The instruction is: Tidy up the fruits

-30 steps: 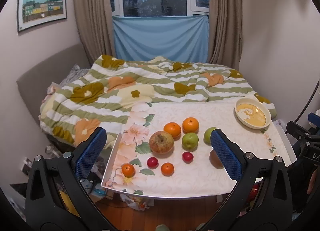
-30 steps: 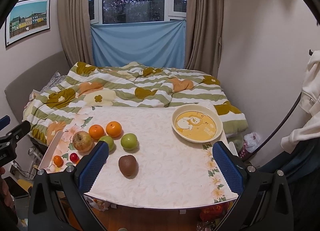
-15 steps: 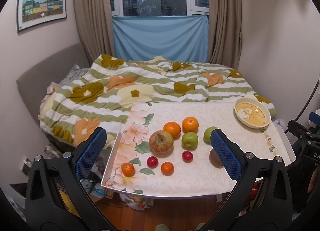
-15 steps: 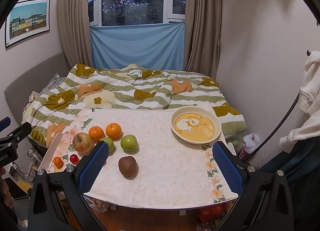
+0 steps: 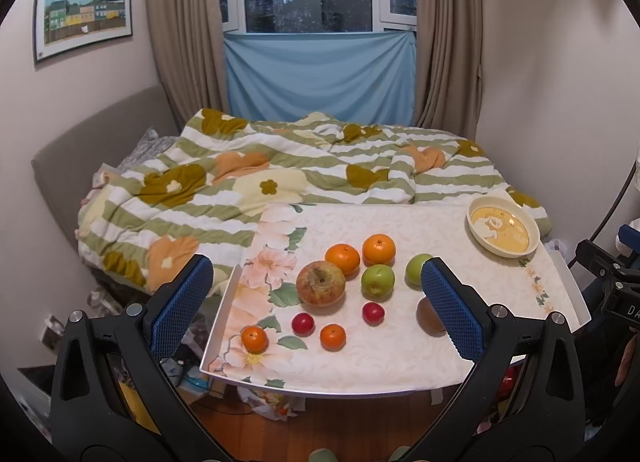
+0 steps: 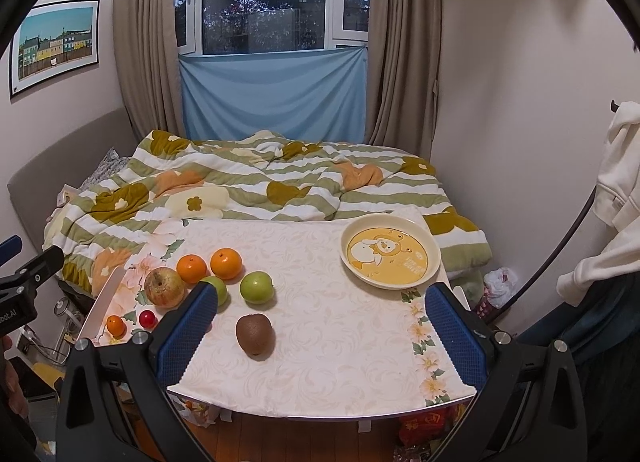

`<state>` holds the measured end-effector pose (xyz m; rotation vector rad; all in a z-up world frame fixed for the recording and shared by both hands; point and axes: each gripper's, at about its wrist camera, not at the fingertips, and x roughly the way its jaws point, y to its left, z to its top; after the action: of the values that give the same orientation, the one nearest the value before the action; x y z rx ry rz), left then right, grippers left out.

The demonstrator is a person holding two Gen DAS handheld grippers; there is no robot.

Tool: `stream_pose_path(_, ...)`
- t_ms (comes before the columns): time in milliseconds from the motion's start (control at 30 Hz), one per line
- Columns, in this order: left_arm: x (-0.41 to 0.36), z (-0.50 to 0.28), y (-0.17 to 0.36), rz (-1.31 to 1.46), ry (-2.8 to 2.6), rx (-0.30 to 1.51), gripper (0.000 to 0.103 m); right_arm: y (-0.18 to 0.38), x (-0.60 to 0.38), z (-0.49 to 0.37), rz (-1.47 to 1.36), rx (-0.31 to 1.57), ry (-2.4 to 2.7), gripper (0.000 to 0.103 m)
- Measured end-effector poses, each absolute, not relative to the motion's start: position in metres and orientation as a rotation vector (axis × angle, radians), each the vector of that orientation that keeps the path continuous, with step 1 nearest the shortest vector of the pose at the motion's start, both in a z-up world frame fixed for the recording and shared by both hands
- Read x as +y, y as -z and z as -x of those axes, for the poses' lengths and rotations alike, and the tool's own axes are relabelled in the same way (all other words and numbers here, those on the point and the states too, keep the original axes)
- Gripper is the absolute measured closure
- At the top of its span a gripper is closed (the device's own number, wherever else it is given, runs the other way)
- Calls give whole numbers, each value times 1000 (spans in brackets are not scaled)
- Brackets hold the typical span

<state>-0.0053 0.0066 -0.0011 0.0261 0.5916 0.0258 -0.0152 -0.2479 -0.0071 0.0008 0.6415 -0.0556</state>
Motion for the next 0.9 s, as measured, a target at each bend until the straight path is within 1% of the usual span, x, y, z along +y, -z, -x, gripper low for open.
stream_pose_path(900, -3, 6, 3, -14, -51, 614, 0, 6, -258, 5, 2, 646, 22, 0)
